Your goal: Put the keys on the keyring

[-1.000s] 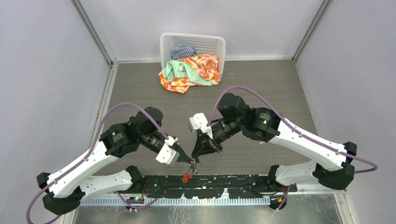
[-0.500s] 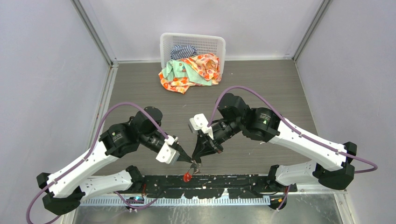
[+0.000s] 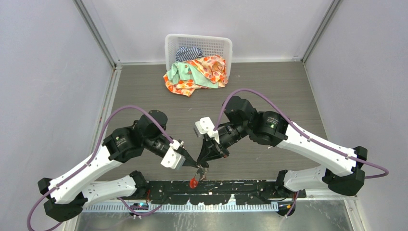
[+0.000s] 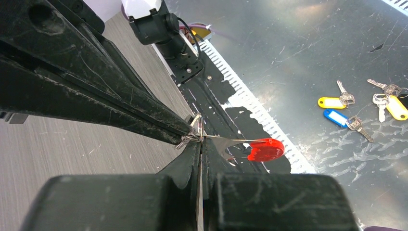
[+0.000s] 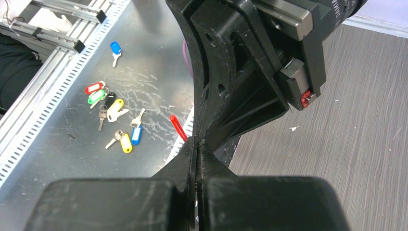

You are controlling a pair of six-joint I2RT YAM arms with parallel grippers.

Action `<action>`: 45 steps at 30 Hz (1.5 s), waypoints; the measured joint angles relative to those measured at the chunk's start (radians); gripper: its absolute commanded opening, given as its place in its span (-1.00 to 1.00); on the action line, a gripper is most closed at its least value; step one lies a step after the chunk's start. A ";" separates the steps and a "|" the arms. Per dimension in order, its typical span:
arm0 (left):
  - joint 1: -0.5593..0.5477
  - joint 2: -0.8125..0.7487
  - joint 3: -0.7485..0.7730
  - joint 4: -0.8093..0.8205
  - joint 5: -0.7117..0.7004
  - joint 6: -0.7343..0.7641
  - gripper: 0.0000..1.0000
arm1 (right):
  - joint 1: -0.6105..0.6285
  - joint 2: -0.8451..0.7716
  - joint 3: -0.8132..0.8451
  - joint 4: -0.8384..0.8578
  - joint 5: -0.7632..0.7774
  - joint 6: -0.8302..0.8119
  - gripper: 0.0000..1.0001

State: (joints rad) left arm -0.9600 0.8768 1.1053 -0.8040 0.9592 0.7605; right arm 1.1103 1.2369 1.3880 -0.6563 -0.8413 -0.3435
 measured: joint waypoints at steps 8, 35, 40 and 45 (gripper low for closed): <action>0.000 -0.004 -0.010 0.000 -0.002 -0.002 -0.99 | 0.000 0.000 -0.013 0.004 -0.008 0.000 -0.98; 0.005 -0.011 -0.018 0.008 -0.010 -0.023 -0.99 | 0.000 -0.013 -0.014 -0.081 -0.047 -0.063 -0.98; 0.007 -0.012 -0.018 0.014 -0.013 -0.028 -0.99 | 0.000 -0.015 -0.014 -0.084 -0.047 -0.071 -0.98; 0.018 -0.016 -0.024 0.030 -0.014 -0.056 -1.00 | 0.000 -0.015 -0.014 -0.093 -0.044 -0.079 -0.98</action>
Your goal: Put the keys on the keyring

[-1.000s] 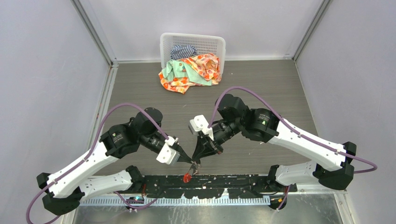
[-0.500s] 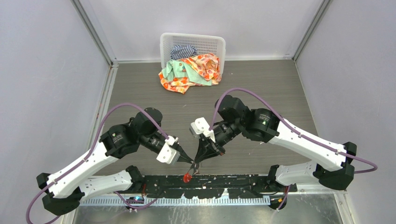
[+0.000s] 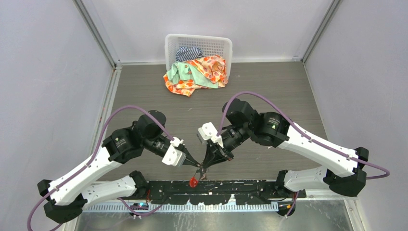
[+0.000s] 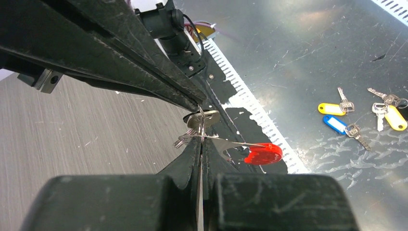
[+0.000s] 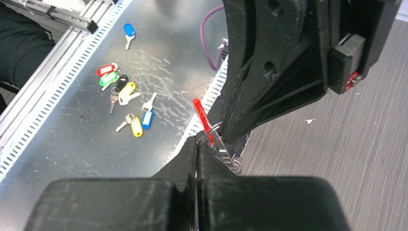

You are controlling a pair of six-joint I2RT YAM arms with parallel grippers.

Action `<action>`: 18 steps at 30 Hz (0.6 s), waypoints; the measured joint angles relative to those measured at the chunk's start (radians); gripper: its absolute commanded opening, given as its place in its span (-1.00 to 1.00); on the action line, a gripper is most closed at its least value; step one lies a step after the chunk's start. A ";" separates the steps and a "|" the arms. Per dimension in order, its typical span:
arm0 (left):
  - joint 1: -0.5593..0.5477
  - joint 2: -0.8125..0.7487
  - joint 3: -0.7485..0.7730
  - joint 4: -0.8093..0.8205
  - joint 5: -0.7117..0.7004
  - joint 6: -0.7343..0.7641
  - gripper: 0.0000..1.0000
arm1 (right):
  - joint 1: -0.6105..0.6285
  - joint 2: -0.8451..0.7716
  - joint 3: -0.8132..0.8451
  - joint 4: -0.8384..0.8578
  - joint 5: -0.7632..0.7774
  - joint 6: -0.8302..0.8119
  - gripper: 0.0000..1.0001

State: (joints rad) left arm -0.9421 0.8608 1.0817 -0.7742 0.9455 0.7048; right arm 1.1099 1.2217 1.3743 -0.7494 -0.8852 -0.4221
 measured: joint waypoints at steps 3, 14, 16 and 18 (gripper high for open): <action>0.006 -0.003 -0.003 0.018 -0.003 -0.037 -1.00 | 0.000 0.000 0.000 -0.013 0.003 -0.008 -0.98; 0.027 -0.004 -0.007 0.101 -0.003 -0.204 -0.99 | -0.001 -0.055 -0.029 0.012 0.060 0.005 -0.98; 0.030 -0.004 -0.007 0.125 -0.003 -0.241 -0.99 | -0.001 -0.082 -0.053 0.047 0.078 0.026 -0.98; 0.034 -0.004 -0.007 0.156 -0.003 -0.290 -0.99 | -0.001 -0.119 -0.089 0.098 0.103 0.053 -0.98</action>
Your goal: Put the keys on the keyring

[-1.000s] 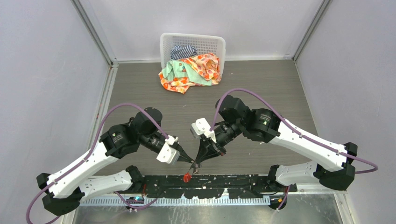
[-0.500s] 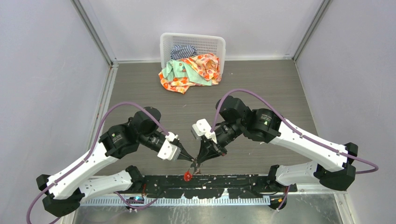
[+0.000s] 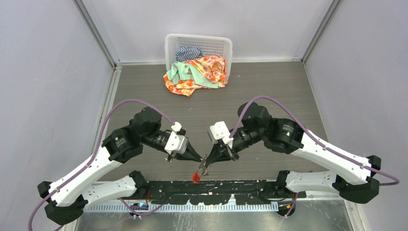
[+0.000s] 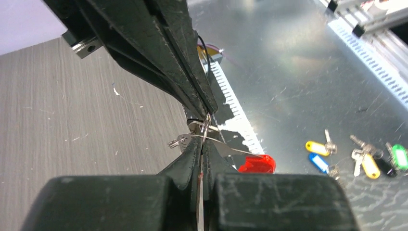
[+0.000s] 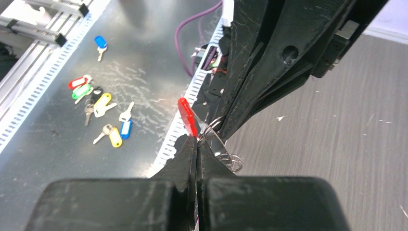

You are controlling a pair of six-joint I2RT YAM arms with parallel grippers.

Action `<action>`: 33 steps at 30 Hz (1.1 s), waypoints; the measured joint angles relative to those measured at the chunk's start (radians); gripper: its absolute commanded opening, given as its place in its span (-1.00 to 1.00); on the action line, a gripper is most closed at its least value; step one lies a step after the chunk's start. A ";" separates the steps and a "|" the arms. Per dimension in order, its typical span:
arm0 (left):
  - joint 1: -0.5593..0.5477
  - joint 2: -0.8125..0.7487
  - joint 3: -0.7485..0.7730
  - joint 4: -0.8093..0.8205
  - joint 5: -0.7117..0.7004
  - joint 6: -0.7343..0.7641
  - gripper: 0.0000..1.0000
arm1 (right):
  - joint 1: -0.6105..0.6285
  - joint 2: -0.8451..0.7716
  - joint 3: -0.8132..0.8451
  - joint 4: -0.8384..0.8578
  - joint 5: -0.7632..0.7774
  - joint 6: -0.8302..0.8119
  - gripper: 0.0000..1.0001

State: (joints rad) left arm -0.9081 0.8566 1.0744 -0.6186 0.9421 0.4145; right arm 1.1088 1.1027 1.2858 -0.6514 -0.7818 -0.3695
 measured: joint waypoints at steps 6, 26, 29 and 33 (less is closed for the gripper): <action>0.011 0.000 0.000 0.098 -0.013 -0.164 -0.99 | 0.000 -0.084 -0.073 0.127 0.067 0.085 -0.98; 0.055 0.030 0.070 0.361 -0.179 -0.468 -1.00 | 0.002 -0.173 -0.128 0.276 0.185 0.193 -0.25; 0.058 0.031 0.070 0.376 -0.190 -0.468 -0.99 | 0.002 -0.178 -0.129 0.261 0.202 0.193 -0.23; 0.060 0.029 0.070 0.383 -0.190 -0.466 -0.99 | 0.002 -0.186 -0.110 0.214 0.238 0.186 -0.19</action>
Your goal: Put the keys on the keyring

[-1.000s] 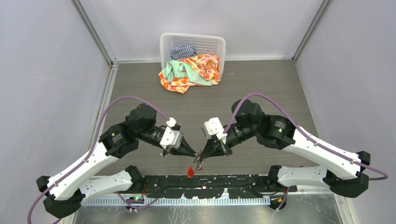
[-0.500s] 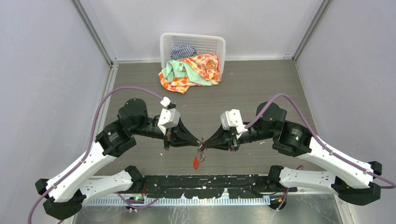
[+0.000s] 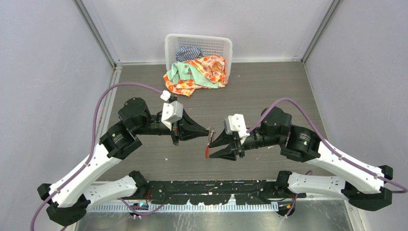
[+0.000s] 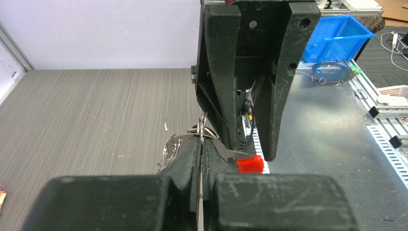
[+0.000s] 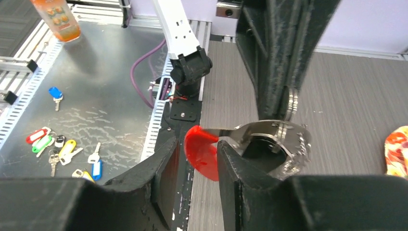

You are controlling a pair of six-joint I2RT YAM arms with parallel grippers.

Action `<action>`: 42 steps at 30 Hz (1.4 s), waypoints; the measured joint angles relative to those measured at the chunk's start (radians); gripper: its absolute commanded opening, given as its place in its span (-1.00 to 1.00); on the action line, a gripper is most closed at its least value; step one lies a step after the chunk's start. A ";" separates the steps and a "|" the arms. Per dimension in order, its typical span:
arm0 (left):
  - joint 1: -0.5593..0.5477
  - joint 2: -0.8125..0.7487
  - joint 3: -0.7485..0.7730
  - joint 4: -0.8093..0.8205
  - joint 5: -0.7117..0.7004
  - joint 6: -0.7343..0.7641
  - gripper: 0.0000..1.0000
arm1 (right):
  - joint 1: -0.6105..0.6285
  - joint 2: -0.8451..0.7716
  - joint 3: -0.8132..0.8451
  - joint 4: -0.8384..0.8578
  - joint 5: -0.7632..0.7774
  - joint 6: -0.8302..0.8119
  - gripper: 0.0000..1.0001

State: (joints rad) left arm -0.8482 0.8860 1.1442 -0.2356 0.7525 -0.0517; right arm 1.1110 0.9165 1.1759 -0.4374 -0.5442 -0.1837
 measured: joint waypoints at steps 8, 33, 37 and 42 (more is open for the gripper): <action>0.004 -0.018 -0.005 -0.002 0.030 0.022 -0.99 | 0.000 -0.002 0.145 -0.111 0.092 -0.008 -0.11; 0.004 -0.076 -0.072 -0.033 0.038 0.090 -0.99 | 0.000 0.135 0.256 -0.155 0.151 0.053 -0.98; 0.004 -0.081 -0.081 -0.031 0.036 0.090 -0.99 | 0.000 0.135 0.252 -0.156 0.146 0.055 -0.98; 0.004 -0.081 -0.085 -0.038 0.041 0.112 -0.20 | 0.000 0.146 0.259 -0.179 0.142 0.056 -0.98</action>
State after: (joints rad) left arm -0.8440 0.8051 1.0595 -0.2733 0.7937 0.0601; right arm 1.1110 1.0622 1.4349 -0.6159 -0.4019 -0.1272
